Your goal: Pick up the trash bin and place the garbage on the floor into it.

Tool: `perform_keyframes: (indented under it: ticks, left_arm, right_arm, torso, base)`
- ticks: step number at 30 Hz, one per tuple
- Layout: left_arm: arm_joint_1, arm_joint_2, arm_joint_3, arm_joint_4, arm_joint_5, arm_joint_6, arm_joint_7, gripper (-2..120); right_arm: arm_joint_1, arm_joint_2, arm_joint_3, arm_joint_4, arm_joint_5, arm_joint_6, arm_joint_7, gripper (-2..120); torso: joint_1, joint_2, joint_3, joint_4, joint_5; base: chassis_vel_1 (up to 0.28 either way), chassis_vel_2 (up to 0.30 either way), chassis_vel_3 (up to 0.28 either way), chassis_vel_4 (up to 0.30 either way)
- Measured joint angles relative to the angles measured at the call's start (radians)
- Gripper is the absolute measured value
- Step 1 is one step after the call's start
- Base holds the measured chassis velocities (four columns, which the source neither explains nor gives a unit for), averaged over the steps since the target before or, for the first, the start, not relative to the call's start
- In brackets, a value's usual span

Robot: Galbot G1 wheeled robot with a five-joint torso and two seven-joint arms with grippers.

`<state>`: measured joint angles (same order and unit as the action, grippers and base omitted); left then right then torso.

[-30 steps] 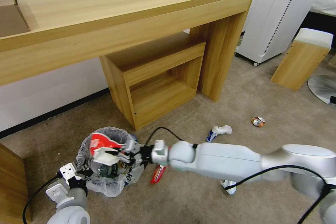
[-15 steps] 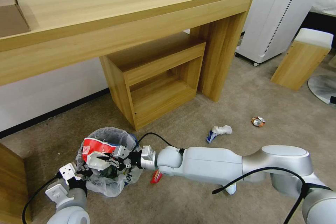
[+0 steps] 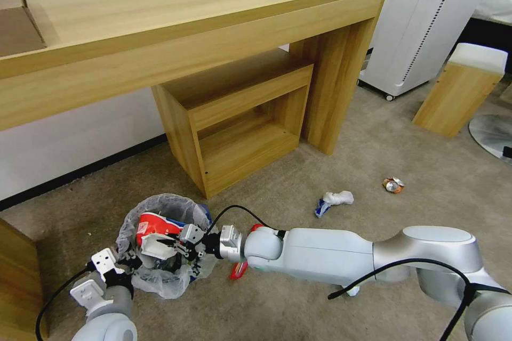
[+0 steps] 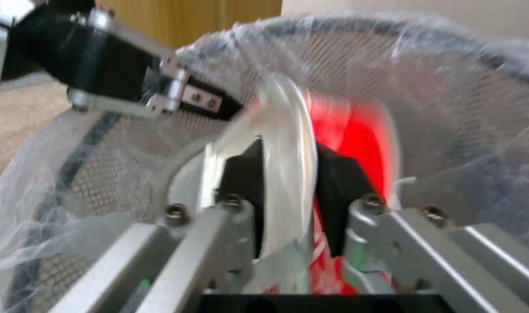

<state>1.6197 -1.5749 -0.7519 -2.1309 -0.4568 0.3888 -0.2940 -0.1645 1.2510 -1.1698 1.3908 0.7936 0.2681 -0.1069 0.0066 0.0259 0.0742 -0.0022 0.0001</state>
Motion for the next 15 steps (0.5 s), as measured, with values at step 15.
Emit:
perform_keyframes:
  ticks: [15]
  left_arm:
    - [0.001, -0.003, 0.006, 0.005, 0.009, 0.000, 0.001, 0]
  right_arm:
    - [-0.019, -0.047, 0.098, 0.101, 0.025, -0.009, 0.035, 75]
  torso:
    - [0.000, 0.000, 0.000, 0.0001, 0.0000]
  base:
    - [0.000, 0.000, 0.000, 0.000]
